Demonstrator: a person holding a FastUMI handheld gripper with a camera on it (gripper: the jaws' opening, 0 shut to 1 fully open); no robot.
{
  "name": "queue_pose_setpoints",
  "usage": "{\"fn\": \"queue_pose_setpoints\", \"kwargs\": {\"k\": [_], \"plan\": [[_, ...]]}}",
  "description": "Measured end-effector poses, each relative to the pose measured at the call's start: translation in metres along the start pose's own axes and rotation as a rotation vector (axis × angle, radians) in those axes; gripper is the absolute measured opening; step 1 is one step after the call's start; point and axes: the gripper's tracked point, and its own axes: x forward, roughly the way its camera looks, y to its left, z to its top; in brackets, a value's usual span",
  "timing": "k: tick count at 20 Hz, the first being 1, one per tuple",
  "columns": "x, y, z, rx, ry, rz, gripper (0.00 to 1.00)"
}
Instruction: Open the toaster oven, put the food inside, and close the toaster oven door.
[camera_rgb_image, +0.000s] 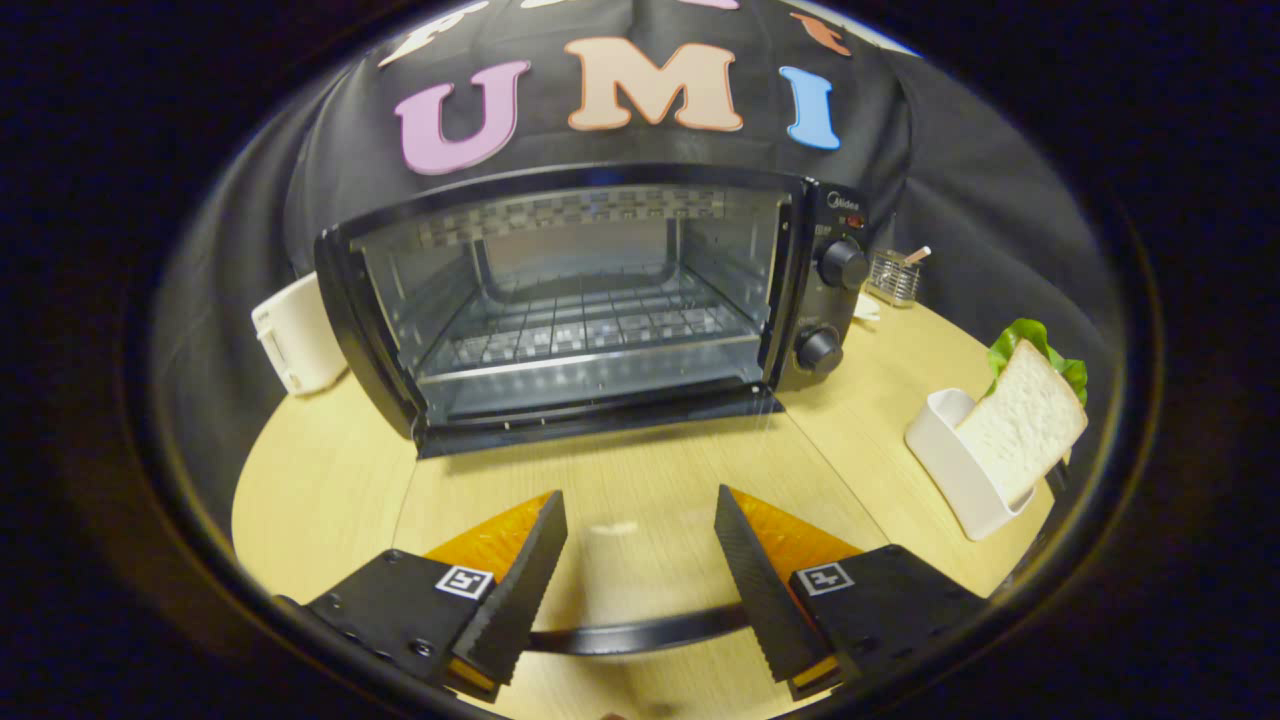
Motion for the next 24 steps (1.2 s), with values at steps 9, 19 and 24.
{"fn": "queue_pose_setpoints", "kwargs": {"k": [9, 19, 24], "plan": [[0.003, -0.001, -0.002, -0.014, -0.013, 0.018, 0.93], [-0.041, -0.046, 0.028, -0.068, -0.060, -0.082, 0.92], [-0.069, -0.081, 0.063, -0.116, -0.083, -0.190, 0.96]]}}
